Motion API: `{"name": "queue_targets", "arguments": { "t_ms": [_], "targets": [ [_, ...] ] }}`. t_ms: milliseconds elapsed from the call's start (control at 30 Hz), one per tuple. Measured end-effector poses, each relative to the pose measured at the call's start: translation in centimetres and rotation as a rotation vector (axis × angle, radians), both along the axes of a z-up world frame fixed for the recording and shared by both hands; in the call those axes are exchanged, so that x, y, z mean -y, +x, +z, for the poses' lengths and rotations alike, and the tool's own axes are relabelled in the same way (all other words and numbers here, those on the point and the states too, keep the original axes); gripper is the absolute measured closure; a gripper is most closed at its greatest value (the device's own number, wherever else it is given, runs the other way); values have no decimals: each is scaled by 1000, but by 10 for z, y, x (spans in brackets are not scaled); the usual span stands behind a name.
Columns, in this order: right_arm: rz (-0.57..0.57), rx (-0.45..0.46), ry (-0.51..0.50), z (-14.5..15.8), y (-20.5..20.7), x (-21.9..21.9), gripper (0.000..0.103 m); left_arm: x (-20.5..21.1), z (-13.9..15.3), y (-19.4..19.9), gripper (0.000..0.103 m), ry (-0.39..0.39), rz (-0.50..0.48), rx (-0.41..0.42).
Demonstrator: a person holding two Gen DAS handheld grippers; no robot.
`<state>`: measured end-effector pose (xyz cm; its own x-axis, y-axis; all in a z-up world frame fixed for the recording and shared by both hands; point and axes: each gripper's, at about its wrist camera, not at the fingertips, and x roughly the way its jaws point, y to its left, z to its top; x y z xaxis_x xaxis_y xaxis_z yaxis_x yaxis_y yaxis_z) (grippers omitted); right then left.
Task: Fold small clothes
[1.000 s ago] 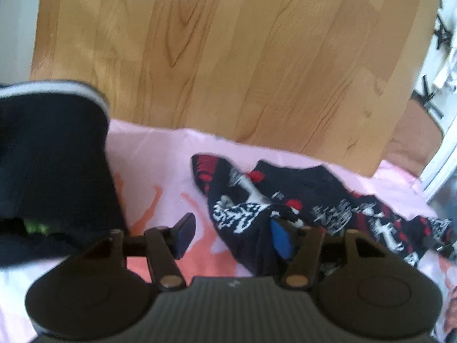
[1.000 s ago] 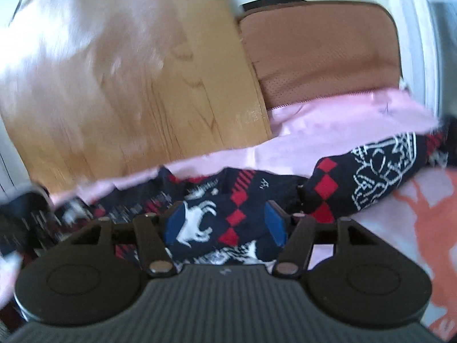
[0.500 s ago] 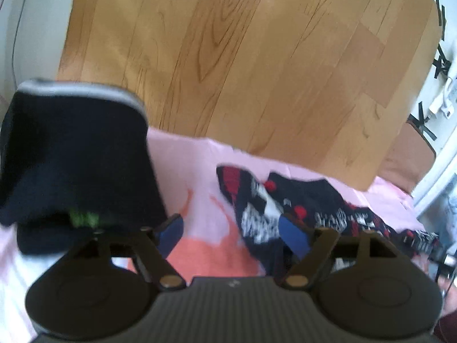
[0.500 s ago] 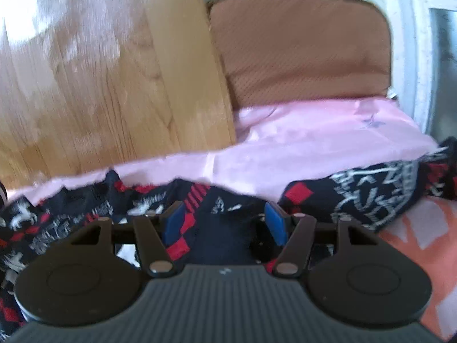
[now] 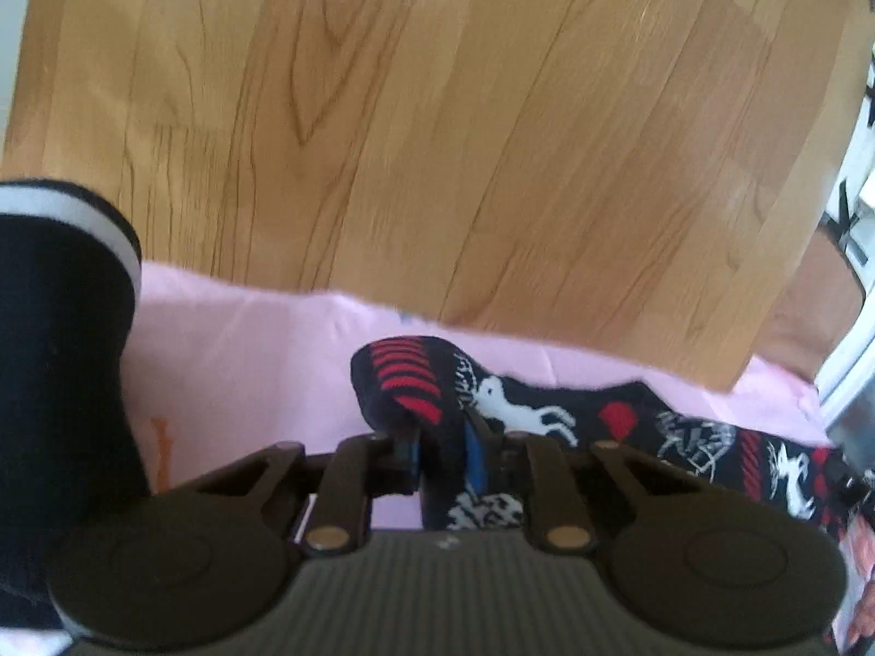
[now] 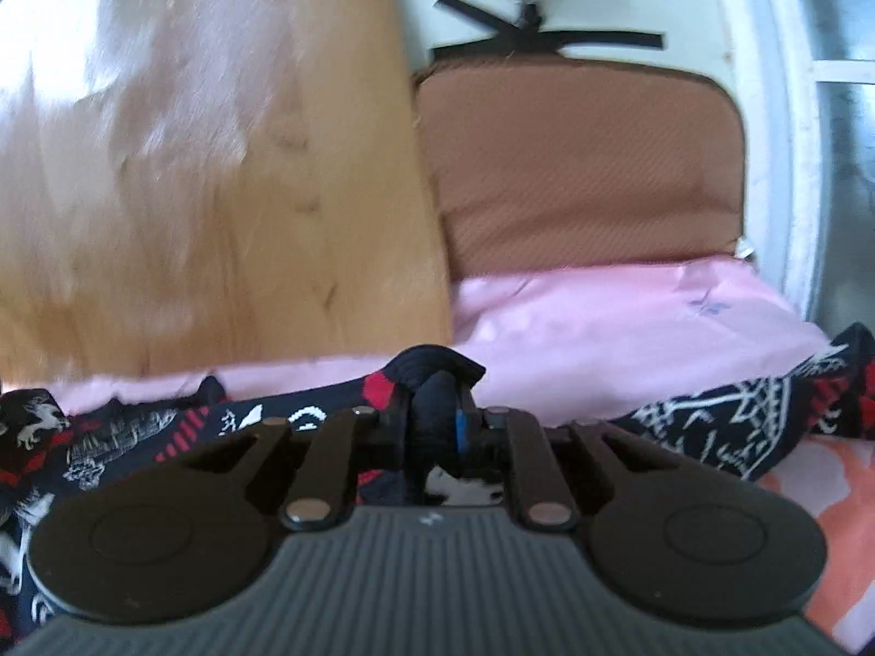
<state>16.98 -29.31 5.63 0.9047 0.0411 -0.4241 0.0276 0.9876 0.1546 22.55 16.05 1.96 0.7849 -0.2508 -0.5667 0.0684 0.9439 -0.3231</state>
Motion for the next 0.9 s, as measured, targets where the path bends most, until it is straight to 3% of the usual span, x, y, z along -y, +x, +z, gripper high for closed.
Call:
{"name": "queue_targets", "arguments": {
  "t_ms": [33, 100, 133, 167, 200, 233, 267, 400, 533, 600, 733, 900],
  "targets": [
    [-1, -24, -1, -3, 4, 0, 81, 3, -4, 2, 88, 24, 10, -8],
    [23, -151, -1, -12, 18, -2, 64, 12, -21, 7, 82, 103, 22, -53],
    [35, -223, 20, -18, 26, -1, 52, 13, -27, 5, 79, 124, 28, -27],
    [41, -238, 42, -19, 28, 2, 49, 13, -25, 3, 77, 132, 29, -26],
    [43, -221, 68, -17, 26, 6, 45, 12, -22, 4, 68, 140, 35, -39],
    [42, -222, 88, -17, 25, 9, 42, 12, -20, 2, 51, 154, 52, -48],
    [40, -219, 107, -17, 24, 11, 43, 10, -17, -2, 45, 174, 85, -62],
    [-4, -156, 123, -12, 12, 18, 42, -8, -4, -38, 45, 104, 76, -81],
    [3, -93, 212, 4, -2, 26, 42, -33, 3, -97, 34, 11, 51, -124],
    [57, -81, 281, 13, -12, 23, 42, -45, 0, -130, 24, -16, 47, -139],
    [275, -109, 387, 25, -31, -1, 42, -59, -2, -193, 21, -36, 44, -134],
    [629, -191, 374, 47, -58, -75, 42, -70, 7, -246, 21, -57, 84, -90]
  ]
}}
